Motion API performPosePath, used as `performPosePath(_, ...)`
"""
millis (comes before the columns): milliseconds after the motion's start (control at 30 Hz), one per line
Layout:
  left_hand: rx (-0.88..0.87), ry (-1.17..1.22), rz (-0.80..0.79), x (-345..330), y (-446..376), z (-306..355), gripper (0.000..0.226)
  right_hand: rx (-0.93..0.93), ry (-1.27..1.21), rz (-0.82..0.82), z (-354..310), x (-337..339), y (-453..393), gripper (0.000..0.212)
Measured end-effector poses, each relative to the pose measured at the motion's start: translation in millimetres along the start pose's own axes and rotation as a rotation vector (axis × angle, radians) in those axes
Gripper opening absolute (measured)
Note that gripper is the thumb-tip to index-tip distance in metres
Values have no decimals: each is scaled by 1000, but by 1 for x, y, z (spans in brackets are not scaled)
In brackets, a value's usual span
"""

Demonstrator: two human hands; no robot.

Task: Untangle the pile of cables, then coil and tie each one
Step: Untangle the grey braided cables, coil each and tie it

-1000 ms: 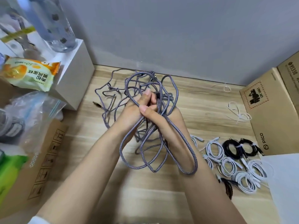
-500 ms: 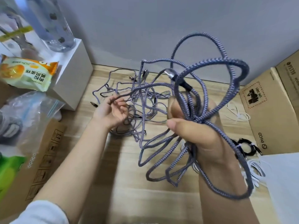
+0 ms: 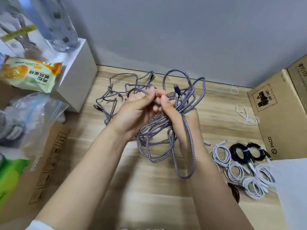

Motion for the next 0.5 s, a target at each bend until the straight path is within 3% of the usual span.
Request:
performPosePath(167,0,-67,19,5,4,-8,39,-36,211,97,12,6,-1,23)
performPosePath(333,19,-185,42,8,3,-11,37,-95,225,61,18,3,-3,32)
performPosePath(500,60,-73,57,11,4,-15,34,-87,418,6,20,6,-3,23)
Point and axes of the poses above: each hand's wrist, its own y-axis away from the middle knuckle, its own x-axis out of the back of the hand, z = x × y, the point moved 8 cm from there along -y, towards the middle knuckle, and after that the axes turned 14 degrees about y, right-handed, at the moved point
